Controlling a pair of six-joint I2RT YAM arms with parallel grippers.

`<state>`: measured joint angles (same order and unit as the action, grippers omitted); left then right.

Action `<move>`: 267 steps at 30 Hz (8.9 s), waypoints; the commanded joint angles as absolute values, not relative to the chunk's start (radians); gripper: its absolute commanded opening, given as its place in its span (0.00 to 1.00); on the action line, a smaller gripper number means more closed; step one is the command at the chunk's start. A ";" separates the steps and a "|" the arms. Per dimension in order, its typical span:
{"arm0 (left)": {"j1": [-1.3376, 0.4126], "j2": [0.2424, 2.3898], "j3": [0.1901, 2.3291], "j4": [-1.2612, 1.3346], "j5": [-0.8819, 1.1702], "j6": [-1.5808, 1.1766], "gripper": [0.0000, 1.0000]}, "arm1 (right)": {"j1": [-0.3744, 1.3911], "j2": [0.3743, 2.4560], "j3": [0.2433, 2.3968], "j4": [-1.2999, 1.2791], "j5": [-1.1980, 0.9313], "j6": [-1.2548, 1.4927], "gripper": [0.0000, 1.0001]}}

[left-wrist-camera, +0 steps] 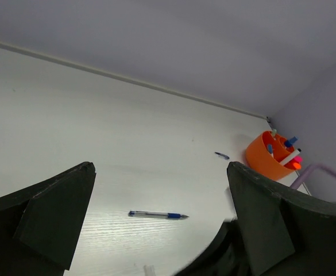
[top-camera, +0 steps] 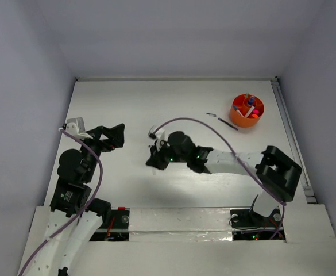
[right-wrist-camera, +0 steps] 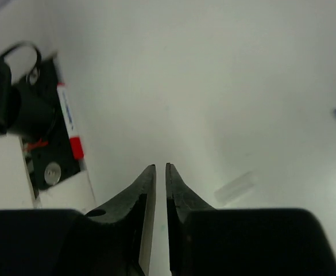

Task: Sort the stationery into containers
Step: Move the pen to the center of the board, then pick up the pen from the center of the board, then place the pen in the storage box.

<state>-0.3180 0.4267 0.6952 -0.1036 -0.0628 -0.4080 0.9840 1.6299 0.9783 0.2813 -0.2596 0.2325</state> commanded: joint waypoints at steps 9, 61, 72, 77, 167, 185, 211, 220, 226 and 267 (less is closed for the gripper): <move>-0.308 0.439 0.790 -0.107 -0.198 -0.331 0.99 | 1.245 1.910 1.168 0.250 -0.255 0.259 0.46; -0.201 0.400 0.707 -0.067 -0.063 -0.356 0.99 | 1.431 2.112 1.427 0.008 -0.166 0.255 0.21; -0.192 0.402 0.706 -0.064 -0.052 -0.357 0.99 | 1.440 2.099 1.462 -0.029 -0.235 0.282 0.26; -0.192 0.405 0.706 -0.064 -0.051 -0.357 0.99 | 1.440 2.109 1.486 -0.050 -0.216 0.270 0.34; -0.192 0.396 0.710 -0.066 -0.040 -0.354 0.99 | 1.256 2.136 1.764 -0.358 0.095 0.152 0.40; -0.201 0.393 0.710 -0.061 -0.034 -0.354 0.99 | 1.207 2.339 1.907 -0.436 0.164 0.129 0.42; -0.201 0.402 0.712 -0.060 -0.032 -0.353 0.99 | 1.207 2.263 1.763 -0.494 0.160 0.189 0.42; -0.201 0.397 0.710 -0.061 -0.034 -0.354 0.99 | 1.207 2.270 1.756 -0.489 0.129 0.204 0.13; -0.201 0.393 0.710 -0.061 -0.035 -0.354 0.99 | 1.207 2.238 1.758 -0.457 0.120 0.201 0.00; -0.328 0.347 0.721 -0.080 -0.063 -0.339 0.99 | 0.209 1.537 0.940 1.015 0.640 -0.285 0.00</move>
